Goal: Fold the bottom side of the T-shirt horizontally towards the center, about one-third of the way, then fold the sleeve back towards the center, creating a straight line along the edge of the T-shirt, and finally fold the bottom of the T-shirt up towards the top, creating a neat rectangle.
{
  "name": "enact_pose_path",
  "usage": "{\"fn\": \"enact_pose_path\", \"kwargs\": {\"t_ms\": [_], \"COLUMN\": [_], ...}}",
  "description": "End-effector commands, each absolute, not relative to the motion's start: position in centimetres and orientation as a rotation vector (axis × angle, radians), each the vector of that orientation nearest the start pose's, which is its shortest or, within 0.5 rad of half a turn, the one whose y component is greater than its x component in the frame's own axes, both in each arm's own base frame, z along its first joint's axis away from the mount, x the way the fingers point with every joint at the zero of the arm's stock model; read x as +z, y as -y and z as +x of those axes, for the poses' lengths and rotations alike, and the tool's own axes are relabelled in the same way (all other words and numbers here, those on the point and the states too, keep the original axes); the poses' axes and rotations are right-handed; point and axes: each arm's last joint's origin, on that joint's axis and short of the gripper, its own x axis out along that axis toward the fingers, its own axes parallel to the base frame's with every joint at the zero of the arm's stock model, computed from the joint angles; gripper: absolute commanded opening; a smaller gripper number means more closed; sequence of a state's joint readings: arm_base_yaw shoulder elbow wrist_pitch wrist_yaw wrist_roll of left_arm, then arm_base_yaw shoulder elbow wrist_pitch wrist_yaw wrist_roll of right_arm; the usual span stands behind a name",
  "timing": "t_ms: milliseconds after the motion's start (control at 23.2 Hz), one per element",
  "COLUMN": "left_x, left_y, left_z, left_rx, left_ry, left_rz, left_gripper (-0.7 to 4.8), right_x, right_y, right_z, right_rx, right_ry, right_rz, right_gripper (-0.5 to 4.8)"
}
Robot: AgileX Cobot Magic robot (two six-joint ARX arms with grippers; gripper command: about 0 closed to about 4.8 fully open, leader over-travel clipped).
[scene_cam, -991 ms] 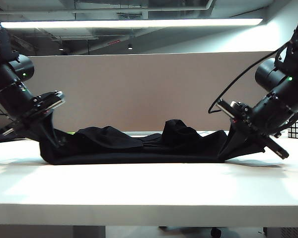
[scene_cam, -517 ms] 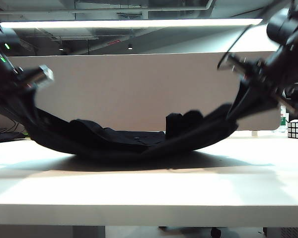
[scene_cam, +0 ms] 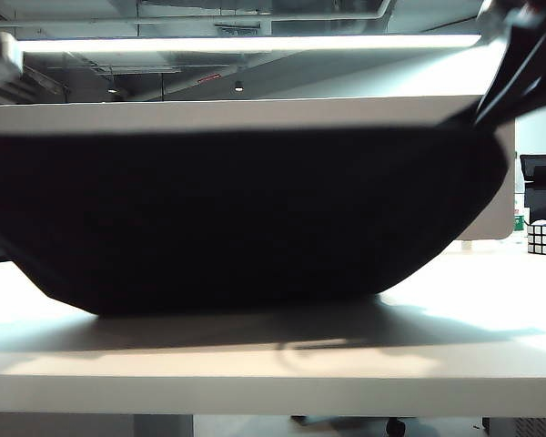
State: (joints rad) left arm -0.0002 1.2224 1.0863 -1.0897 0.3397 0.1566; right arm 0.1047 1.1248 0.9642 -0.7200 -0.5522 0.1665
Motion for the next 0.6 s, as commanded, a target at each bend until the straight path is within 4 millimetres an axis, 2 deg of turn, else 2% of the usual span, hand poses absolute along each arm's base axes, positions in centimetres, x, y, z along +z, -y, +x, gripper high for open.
{"fn": "enact_pose_path", "kwargs": {"t_ms": [43,172,345,517,560,603], "left_x": [31.1,32.2,32.4,31.8,31.6,31.3], "left_y": [0.9,0.9,1.0,1.0,1.0,1.0], "left_z": [20.1,20.9,23.0,25.9,26.8,28.5], "left_rx": [-0.358,-0.337,-0.351,-0.354,-0.355,-0.351], "left_ry": [-1.008,-0.883,-0.783,-0.704,-0.681,-0.653], "left_rz": [-0.069,-0.092,-0.097,-0.110,-0.108,-0.114], "left_gripper": [-0.06,-0.05,-0.06,-0.06,-0.05,-0.05], "right_x": [31.6,32.5,32.5,32.1,32.0,31.9], "right_y": [-3.5,-3.5,-3.8,-4.3,-4.4,-4.6], "right_z": [19.5,20.0,22.7,27.0,28.3,30.5], "right_rx": [0.538,0.541,0.545,0.548,0.548,0.548], "right_ry": [-0.777,-0.712,-0.702,-0.688,-0.684,-0.685], "right_rz": [0.337,0.345,0.349,0.347,0.345,0.345], "right_gripper": [-0.06,-0.06,-0.06,-0.06,-0.06,-0.06]}}
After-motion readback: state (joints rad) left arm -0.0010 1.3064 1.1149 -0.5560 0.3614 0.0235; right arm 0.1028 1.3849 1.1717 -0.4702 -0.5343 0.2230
